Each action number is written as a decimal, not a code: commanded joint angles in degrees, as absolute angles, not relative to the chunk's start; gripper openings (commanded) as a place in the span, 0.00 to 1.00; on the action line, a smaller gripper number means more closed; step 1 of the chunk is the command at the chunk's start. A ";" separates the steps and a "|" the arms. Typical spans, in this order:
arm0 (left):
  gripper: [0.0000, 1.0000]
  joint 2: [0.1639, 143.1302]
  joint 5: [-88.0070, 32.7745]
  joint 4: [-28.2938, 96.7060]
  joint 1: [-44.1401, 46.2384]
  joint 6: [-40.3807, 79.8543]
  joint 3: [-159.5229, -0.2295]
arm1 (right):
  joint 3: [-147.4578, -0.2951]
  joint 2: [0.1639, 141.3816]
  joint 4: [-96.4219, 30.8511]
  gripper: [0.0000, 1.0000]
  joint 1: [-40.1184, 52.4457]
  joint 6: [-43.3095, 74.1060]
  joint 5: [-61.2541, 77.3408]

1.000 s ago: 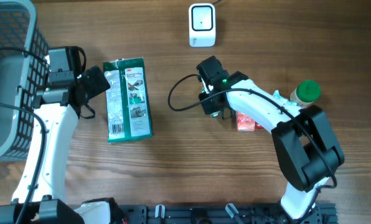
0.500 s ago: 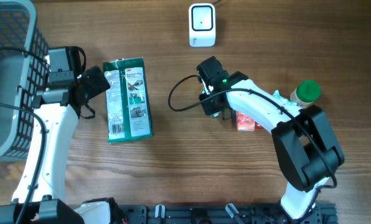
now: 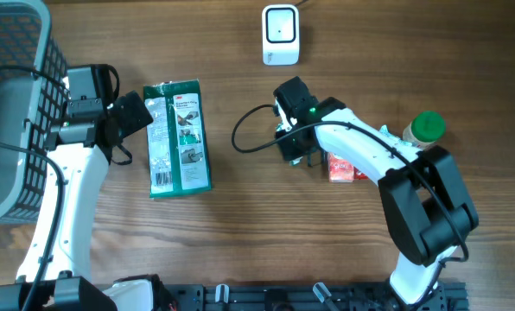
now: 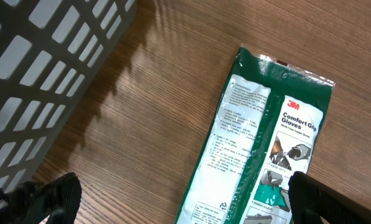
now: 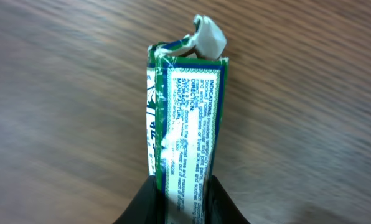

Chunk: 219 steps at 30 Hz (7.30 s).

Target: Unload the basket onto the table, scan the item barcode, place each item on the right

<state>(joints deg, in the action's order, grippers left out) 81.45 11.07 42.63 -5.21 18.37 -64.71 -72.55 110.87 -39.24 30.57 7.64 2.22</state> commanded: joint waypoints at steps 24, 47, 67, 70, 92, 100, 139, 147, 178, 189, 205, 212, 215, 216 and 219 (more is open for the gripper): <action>1.00 81.12 10.98 42.48 -5.43 18.92 -64.88 | -76.05 93.41 -48.07 0.05 6.20 1.52 93.01; 1.00 81.12 10.98 42.48 -5.43 18.90 -64.88 | -76.05 93.43 -42.37 0.04 7.55 13.23 53.32; 1.00 81.12 10.98 42.48 -5.43 18.90 -64.88 | -83.35 93.43 -51.22 0.04 13.50 14.96 20.21; 1.00 81.12 10.98 42.50 -5.41 18.90 -64.86 | -92.01 93.43 -57.04 0.04 13.56 14.96 17.87; 1.00 81.12 10.98 42.48 -5.43 18.90 -64.88 | -109.91 108.73 -51.46 0.04 14.92 7.25 10.37; 1.00 81.12 10.98 42.48 -5.43 18.90 -64.88 | -109.91 120.79 -35.16 0.04 19.59 5.50 3.44; 1.00 81.12 10.98 42.48 -5.43 18.90 -64.88 | -109.86 103.72 -69.28 0.04 15.99 13.89 -4.45; 1.00 81.12 10.98 42.48 -5.43 18.90 -64.88 | -91.88 104.53 -70.70 0.05 12.75 13.67 -5.10; 1.00 81.12 10.98 42.48 -5.43 18.90 -64.88 | -85.38 103.39 -60.80 0.89 18.26 10.26 25.80; 1.00 81.12 10.98 42.50 -5.43 18.90 -64.88 | -85.38 103.42 -50.94 0.93 31.94 15.42 25.76; 1.00 81.12 10.98 42.50 -5.43 18.90 -64.88 | -84.73 105.78 -41.95 0.87 39.42 24.23 19.90; 1.00 81.12 10.98 42.50 -5.43 18.90 -64.88 | -84.73 108.01 -40.86 0.89 41.74 25.65 16.08; 1.00 81.12 10.98 42.48 -5.43 18.90 -64.88 | -84.73 108.47 -39.35 1.00 41.74 25.69 16.08; 1.00 81.12 10.98 42.48 -5.43 18.90 -64.88 | -84.73 108.55 -39.05 0.99 41.71 25.69 16.08; 1.00 81.12 10.98 42.48 -5.43 18.90 -64.88 | -84.73 108.55 -39.13 1.00 41.71 26.22 16.08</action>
<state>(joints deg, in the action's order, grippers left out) 81.45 11.07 42.61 -5.21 18.37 -64.71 -84.84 107.50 -39.35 41.80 25.36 17.37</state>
